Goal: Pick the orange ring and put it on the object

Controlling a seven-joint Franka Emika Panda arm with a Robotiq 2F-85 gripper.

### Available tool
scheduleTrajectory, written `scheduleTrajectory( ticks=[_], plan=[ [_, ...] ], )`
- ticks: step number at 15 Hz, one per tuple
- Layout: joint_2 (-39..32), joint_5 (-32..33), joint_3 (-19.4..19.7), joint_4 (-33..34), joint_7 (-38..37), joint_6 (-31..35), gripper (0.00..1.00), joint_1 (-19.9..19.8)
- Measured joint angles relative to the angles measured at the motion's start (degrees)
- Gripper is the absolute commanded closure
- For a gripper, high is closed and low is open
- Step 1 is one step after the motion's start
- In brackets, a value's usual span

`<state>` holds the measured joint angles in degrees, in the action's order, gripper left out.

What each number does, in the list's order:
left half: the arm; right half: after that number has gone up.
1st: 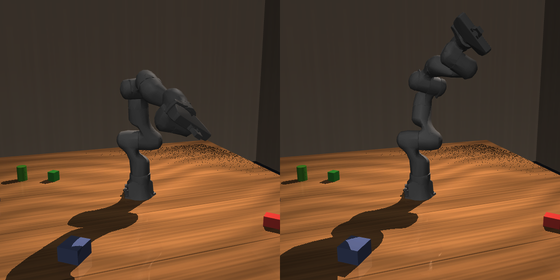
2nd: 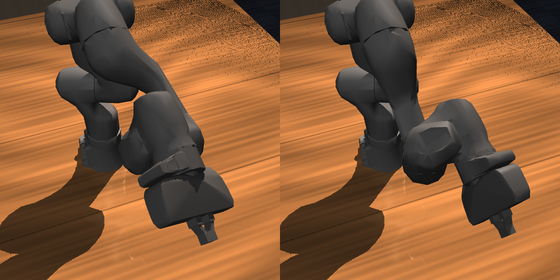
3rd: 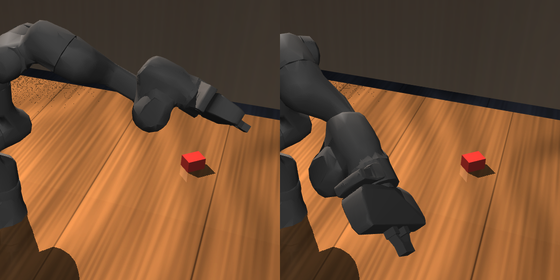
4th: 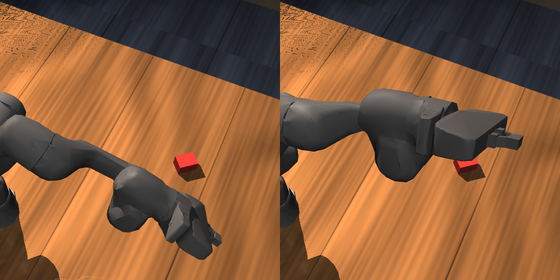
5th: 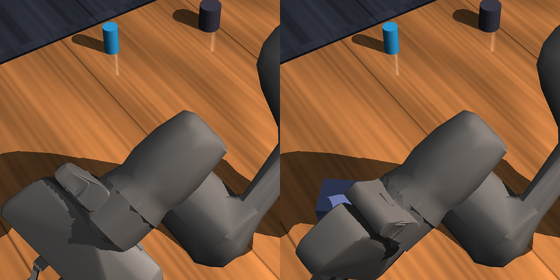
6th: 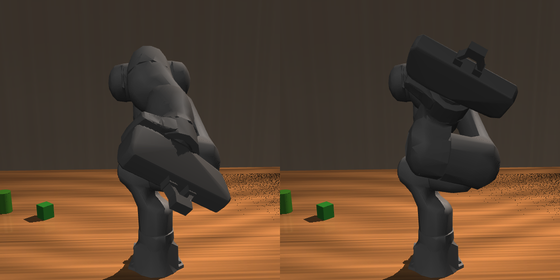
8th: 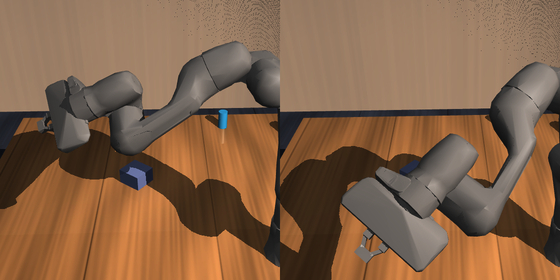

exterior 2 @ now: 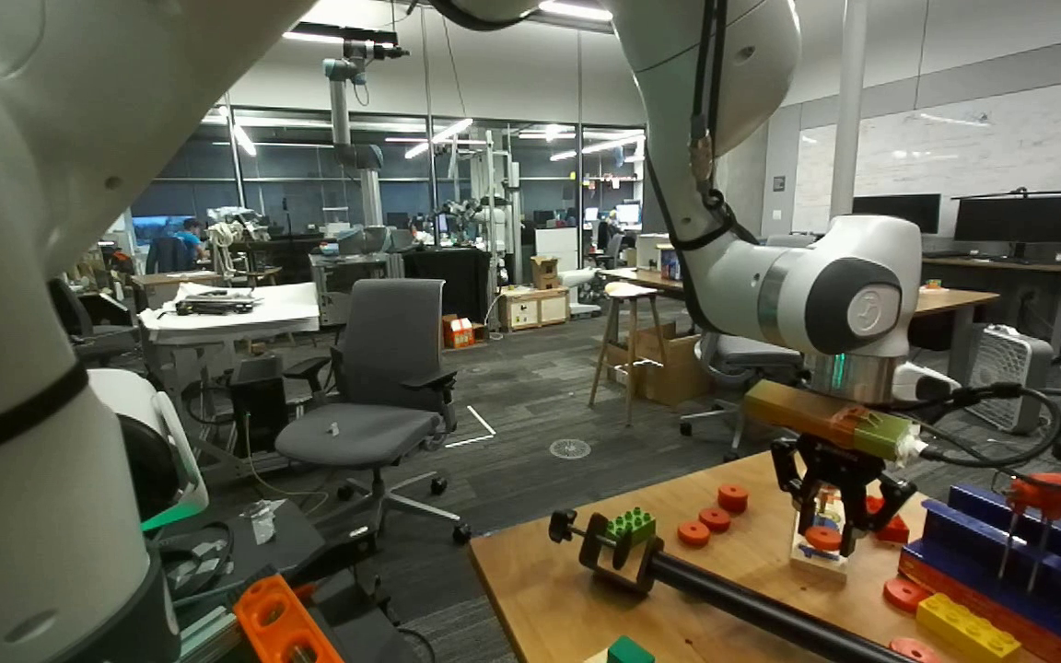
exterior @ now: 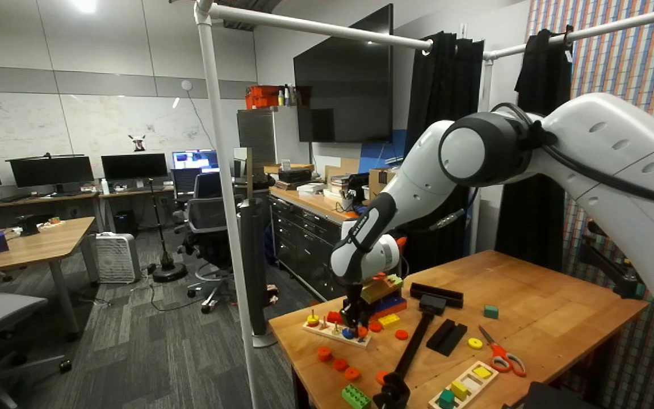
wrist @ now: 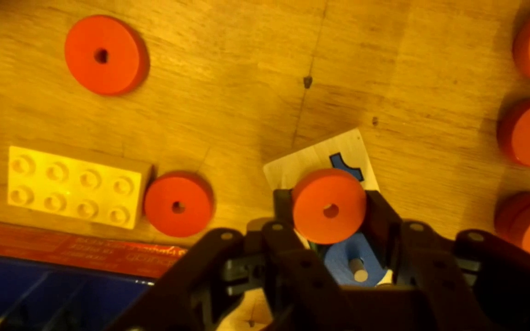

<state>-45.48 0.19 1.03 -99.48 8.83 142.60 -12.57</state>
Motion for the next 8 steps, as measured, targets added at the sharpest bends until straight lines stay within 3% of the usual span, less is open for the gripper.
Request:
scheduleTrajectory(
  ticks=[7,8],
  plan=[
    [-0.8,-1.36,-1.08,0.25,1.9,-0.77,0.76,-0.94],
    [-0.86,-1.4,-1.08,0.34,1.93,-0.86,0.39,-0.97]
  ],
)
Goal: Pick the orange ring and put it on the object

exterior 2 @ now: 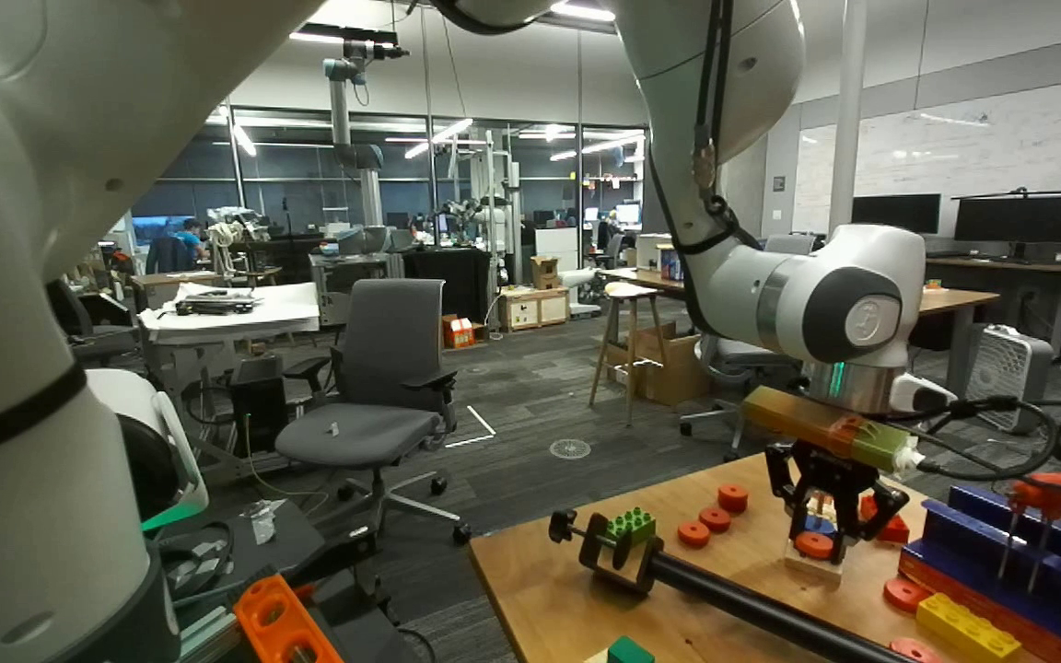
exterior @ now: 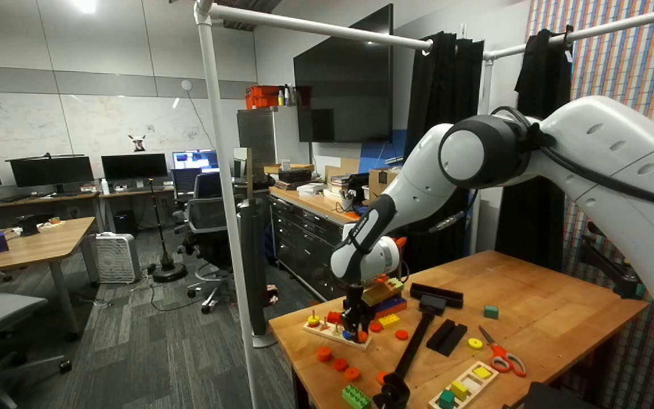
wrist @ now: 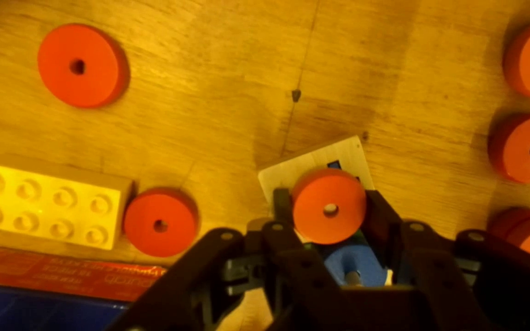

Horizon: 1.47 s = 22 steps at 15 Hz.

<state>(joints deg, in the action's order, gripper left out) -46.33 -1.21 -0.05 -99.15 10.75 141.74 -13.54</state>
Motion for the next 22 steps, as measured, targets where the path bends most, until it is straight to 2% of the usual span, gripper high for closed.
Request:
scheduleTrajectory(
  ticks=[2,5,6,10,14,17,22],
  plan=[
    [-0.05,-0.05,0.0,0.17,0.02,-0.46,0.27,-0.06],
    [-0.25,-0.05,0.02,0.22,0.02,-0.75,0.02,-0.08],
    [-0.27,-0.05,0.06,0.22,0.02,-0.75,0.0,-0.07],
    [0.39,0.13,0.93,0.21,-0.34,-0.56,0.0,0.62],
    [4.87,2.73,4.2,-1.44,-3.99,-0.38,0.0,3.99],
    [11.69,7.48,8.12,-5.93,-9.95,-0.19,0.0,8.4],
    [26.49,18.05,13.32,-18.07,-21.44,-0.9,0.0,14.52]
  ],
)
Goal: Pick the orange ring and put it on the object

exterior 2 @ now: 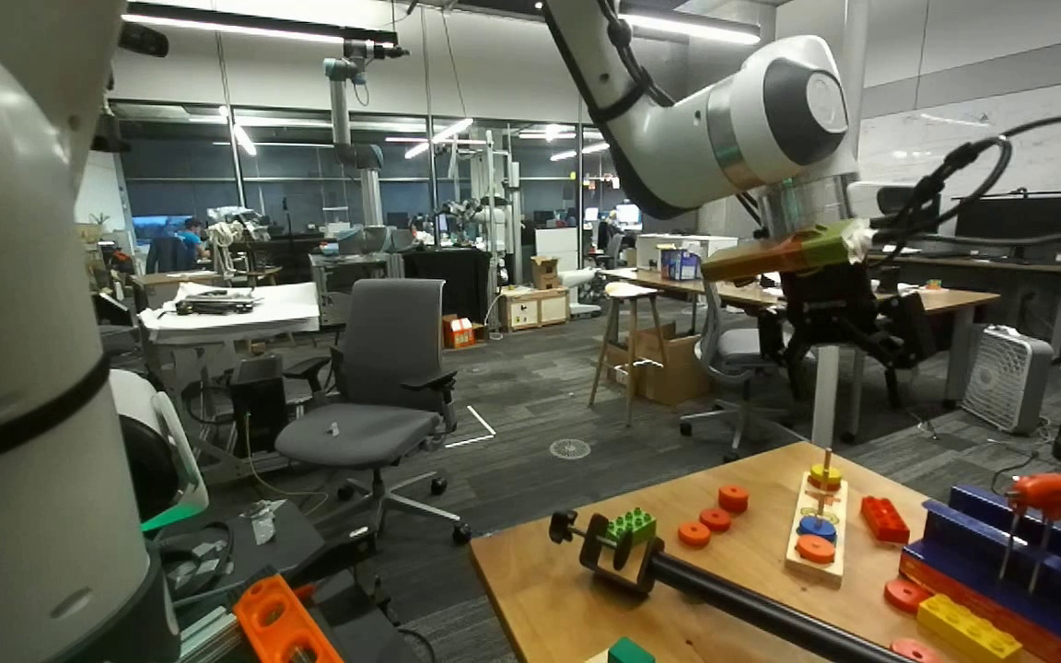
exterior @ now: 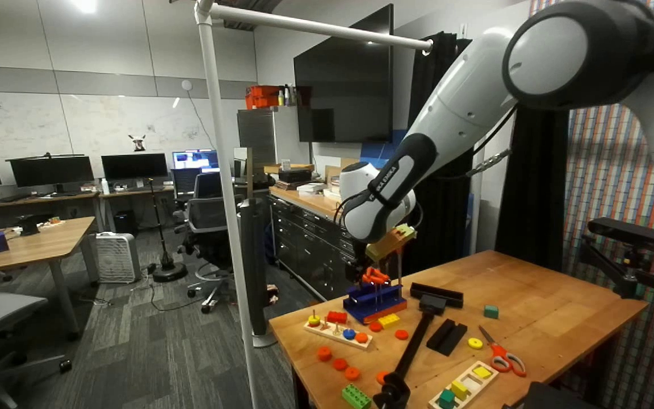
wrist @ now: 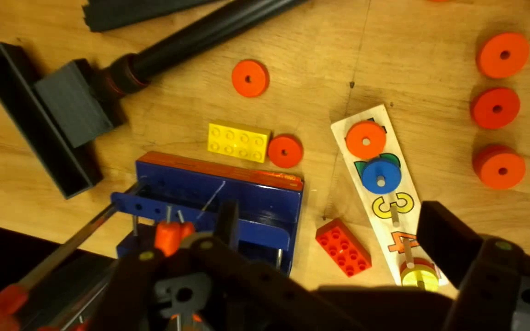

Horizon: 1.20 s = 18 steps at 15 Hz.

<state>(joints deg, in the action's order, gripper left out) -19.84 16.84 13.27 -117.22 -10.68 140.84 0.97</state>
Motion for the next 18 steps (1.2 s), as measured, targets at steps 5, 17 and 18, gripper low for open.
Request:
scheduleTrajectory(
  ticks=[5,17,18],
  plan=[
    [15.6,10.07,0.8,-12.62,-8.76,-2.52,0.0,0.17],
    [47.86,4.23,-2.22,-34.09,4.08,-12.07,0.0,-9.33],
    [49.12,2.02,-2.22,-34.37,6.95,-13.02,0.0,-9.24]
  ],
)
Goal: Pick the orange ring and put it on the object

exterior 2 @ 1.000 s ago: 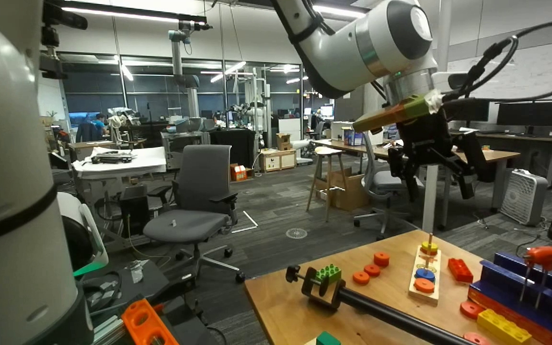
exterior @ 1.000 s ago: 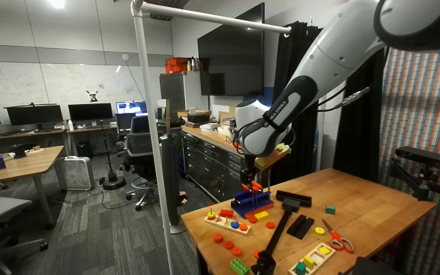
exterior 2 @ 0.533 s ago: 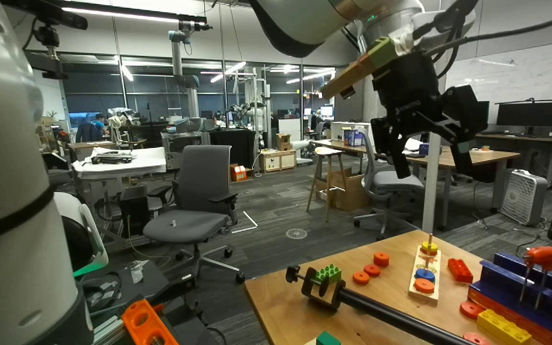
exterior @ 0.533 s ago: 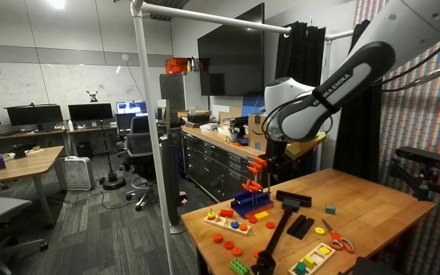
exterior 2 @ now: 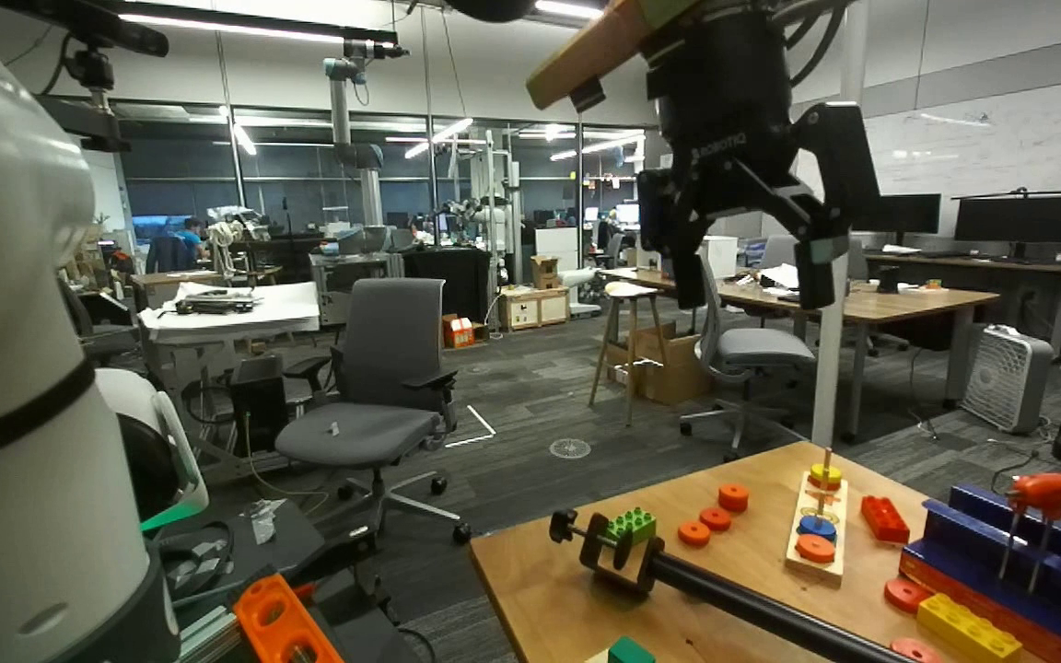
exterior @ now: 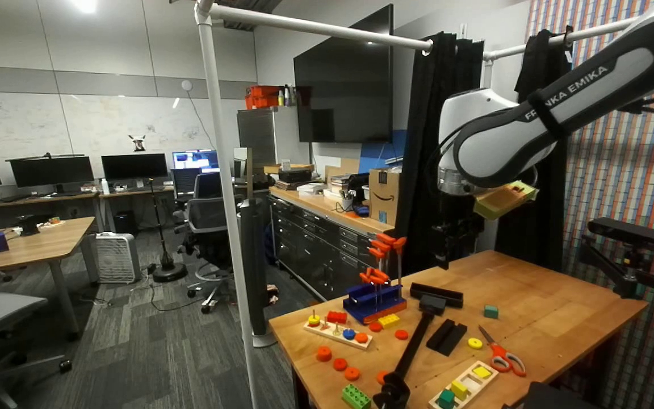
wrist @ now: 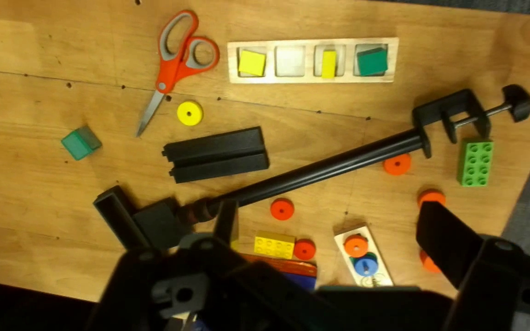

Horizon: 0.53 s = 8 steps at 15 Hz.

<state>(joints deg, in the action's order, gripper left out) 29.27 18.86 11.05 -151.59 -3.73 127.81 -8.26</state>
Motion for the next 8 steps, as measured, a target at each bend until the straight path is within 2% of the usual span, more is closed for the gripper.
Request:
scheduleTrajectory(
  ticks=[4,8],
  plan=[
    [3.67,-6.89,-0.01,-0.12,8.89,-4.74,0.0,0.75],
    [5.7,-9.36,-0.17,-0.12,12.79,-8.99,0.0,1.45]
  ],
)
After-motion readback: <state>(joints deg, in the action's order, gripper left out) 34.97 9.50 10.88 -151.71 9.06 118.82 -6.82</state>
